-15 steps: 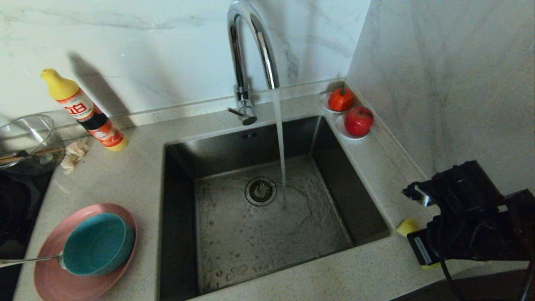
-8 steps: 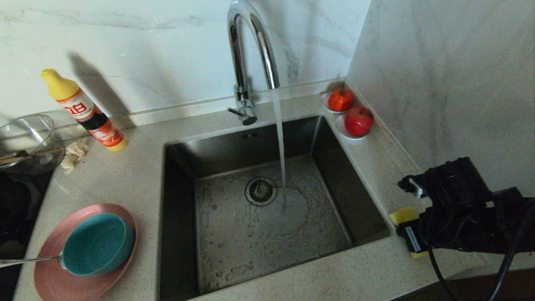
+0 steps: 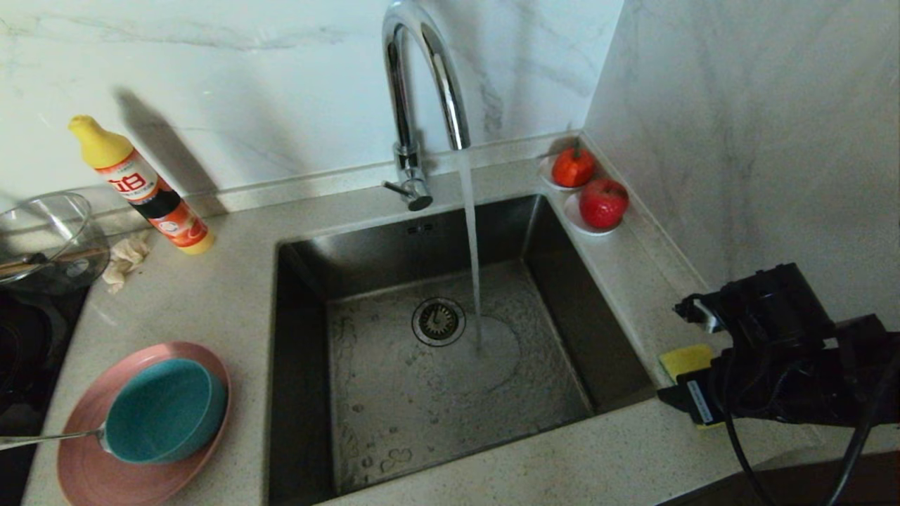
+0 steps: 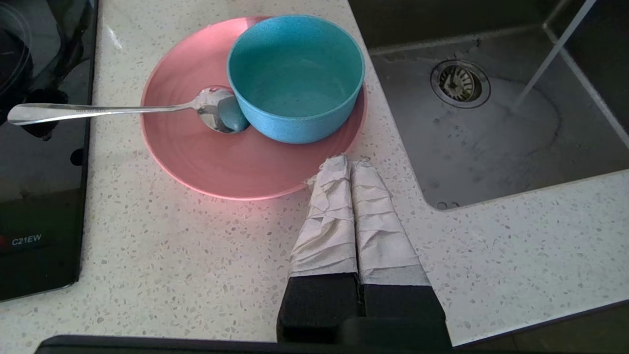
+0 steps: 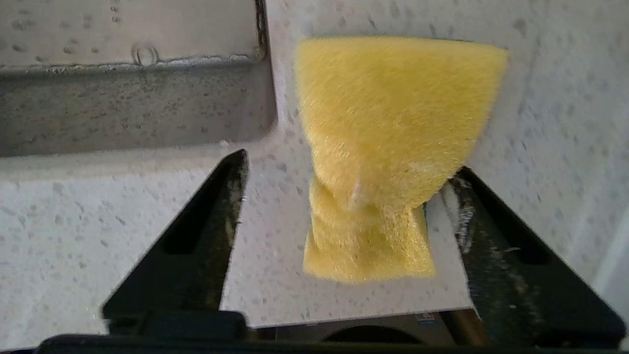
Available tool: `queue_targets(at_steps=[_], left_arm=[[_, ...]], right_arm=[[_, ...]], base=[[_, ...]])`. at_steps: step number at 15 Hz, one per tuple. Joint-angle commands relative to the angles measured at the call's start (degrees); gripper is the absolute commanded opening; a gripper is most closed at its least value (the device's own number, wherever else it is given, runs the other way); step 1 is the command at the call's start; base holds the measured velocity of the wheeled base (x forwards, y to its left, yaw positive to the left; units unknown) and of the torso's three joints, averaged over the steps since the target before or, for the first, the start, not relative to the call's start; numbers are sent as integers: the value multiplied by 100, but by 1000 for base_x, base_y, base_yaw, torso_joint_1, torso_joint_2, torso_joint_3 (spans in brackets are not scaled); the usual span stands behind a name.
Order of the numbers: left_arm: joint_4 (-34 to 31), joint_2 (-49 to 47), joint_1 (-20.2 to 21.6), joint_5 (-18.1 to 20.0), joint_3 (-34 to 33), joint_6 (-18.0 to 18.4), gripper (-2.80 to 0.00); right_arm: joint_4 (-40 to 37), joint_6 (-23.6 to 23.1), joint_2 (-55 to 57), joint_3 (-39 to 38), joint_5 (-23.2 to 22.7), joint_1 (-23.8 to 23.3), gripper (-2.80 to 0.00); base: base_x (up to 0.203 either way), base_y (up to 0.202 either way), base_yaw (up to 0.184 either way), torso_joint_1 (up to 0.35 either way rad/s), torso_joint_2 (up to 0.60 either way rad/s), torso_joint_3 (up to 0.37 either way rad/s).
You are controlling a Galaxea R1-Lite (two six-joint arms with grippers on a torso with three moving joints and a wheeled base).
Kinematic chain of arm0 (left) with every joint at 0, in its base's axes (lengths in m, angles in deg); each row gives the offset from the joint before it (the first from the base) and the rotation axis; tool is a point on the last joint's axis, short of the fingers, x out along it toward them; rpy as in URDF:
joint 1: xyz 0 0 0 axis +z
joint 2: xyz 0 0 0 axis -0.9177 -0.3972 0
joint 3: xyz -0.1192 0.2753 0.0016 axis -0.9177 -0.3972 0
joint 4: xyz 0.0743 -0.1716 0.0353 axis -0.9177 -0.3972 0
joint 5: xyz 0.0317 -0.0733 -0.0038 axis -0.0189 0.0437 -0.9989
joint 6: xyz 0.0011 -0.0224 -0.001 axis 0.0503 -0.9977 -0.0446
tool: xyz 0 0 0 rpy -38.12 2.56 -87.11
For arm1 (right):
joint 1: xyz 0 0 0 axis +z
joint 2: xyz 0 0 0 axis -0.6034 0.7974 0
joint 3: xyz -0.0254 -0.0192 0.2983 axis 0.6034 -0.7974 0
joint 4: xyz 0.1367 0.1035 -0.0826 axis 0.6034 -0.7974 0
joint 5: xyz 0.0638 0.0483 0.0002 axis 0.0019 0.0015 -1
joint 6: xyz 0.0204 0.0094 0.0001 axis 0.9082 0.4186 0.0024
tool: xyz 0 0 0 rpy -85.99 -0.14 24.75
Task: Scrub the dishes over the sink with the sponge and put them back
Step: Rinse the spoon
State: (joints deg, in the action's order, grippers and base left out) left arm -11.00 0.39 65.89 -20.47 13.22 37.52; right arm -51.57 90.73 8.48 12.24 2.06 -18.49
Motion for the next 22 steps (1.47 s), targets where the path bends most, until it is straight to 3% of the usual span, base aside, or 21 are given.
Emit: queue_targets(at_steps=[1,22], left_arm=[[-1,10,0,-2,3,0,-280],[-9,10,0,-2,3,0,-280]], right_arm=[[-46,74,-125,-13,7,1,0],[-215,216,-425,-339,245,9,0]], base=[[0,0,0,0,0,0],[0,0,0,0,0,0]])
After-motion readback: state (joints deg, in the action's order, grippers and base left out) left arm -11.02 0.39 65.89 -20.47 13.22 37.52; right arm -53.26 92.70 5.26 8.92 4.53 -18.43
